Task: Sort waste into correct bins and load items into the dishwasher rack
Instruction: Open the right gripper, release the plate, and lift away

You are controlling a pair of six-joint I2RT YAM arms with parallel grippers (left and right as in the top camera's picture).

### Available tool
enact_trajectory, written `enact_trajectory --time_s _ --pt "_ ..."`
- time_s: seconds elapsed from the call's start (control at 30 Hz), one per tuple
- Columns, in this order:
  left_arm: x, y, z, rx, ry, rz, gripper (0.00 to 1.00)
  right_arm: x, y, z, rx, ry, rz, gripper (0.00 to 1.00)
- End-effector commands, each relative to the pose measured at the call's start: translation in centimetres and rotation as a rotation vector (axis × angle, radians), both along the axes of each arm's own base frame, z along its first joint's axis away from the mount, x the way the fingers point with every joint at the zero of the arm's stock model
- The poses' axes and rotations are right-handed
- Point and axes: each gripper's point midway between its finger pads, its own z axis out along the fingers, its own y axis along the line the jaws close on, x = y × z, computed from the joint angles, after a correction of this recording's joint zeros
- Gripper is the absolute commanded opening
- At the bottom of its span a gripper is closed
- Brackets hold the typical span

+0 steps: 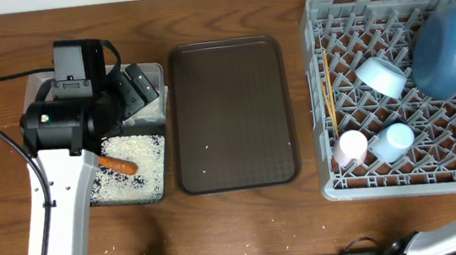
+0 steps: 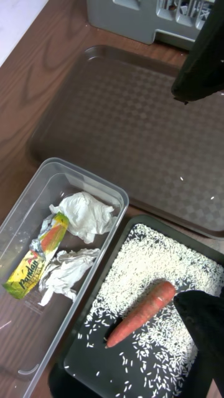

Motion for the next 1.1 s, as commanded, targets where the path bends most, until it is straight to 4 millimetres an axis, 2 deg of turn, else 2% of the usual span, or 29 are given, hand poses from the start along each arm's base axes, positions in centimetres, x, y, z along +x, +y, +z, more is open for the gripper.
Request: enact_trajectory --time_s 0.0,0.2,0.43,0.57,0.7,0.87,1.0,1.07 --pt "0.0 0.4 -0.2 0.018 0.007 0.008 0.99 -0.3 -2.8 -1.9 0.009 0.102 -0.115 0.01" --pt "0.0 0.4 -0.2 0.018 0.007 0.008 0.99 -2.4 -6.1 -2.2 0.038 0.131 -0.211 0.01" --pt "0.0 0.4 -0.2 0.018 0.007 0.008 0.99 -4.8 -9.5 -3.7 0.073 0.224 -0.346 0.01" --pt "0.0 0.4 -0.2 0.018 0.007 0.008 0.99 -6.3 -10.5 -4.4 0.092 0.264 -0.393 0.01" --pt "0.0 0.4 -0.2 0.018 0.007 0.008 0.99 -8.0 -11.3 -6.2 0.082 0.348 -0.450 0.07" --pt "-0.1 0.4 -0.2 0.018 0.007 0.008 0.99 -10.4 -12.5 -8.7 0.055 0.491 -0.533 0.09" --pt "0.0 0.4 -0.2 0.018 0.007 0.008 0.99 -10.5 -12.6 -8.1 0.089 0.467 -0.532 0.11" --pt "0.0 0.4 -0.2 0.018 0.007 0.008 0.99 -10.3 -12.7 -7.9 0.105 0.457 -0.533 0.15"
